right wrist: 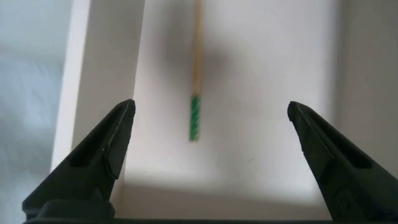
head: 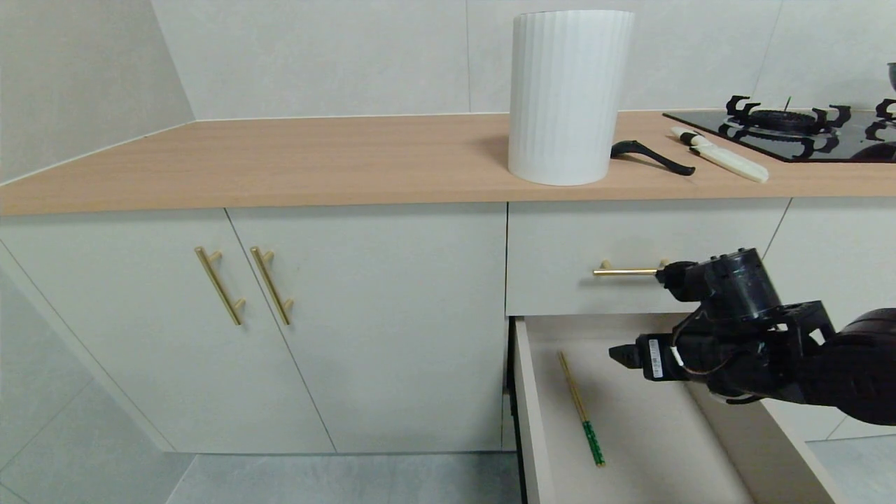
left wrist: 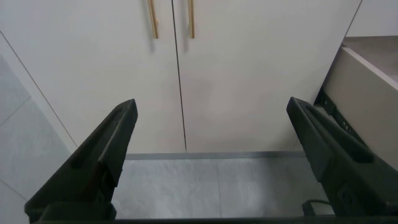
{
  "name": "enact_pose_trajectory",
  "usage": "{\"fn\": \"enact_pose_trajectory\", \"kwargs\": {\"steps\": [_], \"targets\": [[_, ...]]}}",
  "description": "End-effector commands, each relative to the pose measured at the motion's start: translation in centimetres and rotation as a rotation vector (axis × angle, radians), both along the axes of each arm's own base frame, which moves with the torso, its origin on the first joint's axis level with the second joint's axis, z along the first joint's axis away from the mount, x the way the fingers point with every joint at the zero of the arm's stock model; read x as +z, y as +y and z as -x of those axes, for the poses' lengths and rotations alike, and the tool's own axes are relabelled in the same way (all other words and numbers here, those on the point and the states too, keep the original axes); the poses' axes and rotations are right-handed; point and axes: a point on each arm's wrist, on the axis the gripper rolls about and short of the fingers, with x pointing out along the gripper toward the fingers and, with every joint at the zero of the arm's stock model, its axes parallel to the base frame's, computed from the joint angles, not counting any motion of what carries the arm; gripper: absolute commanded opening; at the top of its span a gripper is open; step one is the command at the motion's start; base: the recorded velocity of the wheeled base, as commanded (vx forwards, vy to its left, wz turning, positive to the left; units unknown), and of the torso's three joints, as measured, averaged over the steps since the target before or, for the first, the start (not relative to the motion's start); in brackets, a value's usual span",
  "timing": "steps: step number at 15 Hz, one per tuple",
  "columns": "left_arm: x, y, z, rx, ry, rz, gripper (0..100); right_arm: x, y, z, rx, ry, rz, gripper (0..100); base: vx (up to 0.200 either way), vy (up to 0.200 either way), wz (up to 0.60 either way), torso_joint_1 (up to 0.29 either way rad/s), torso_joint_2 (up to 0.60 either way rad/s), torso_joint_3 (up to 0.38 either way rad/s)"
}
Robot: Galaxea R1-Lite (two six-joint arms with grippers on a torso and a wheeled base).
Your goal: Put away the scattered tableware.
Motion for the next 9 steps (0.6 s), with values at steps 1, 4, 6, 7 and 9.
{"fn": "enact_pose_trajectory", "kwargs": {"steps": [1,4,6,7,9], "targets": [[0.0,0.0,0.0,0.000,0.001,0.000,100,2.3,-1.2,1.0,-0.014,-0.074,-0.033,100,0.000,0.000,0.00,0.000,0.00,0.000],[0.0,0.0,0.0,0.000,0.001,0.000,100,3.8,-1.8,1.7,-0.006,-0.124,-0.035,100,0.000,0.000,0.00,0.000,0.00,0.000],[0.0,0.0,0.0,0.000,0.001,0.000,100,4.6,-2.2,2.1,-0.013,-0.151,-0.042,100,0.000,0.000,0.00,0.000,0.00,0.000],[0.0,0.0,0.0,0.000,0.001,0.000,100,4.7,-2.3,2.2,-0.016,-0.157,-0.044,100,0.000,0.000,0.00,0.000,0.00,0.000],[0.0,0.0,0.0,0.000,0.001,0.000,100,5.1,-2.6,2.2,-0.023,-0.170,-0.048,100,0.000,0.000,0.00,0.000,0.00,0.000]]}}
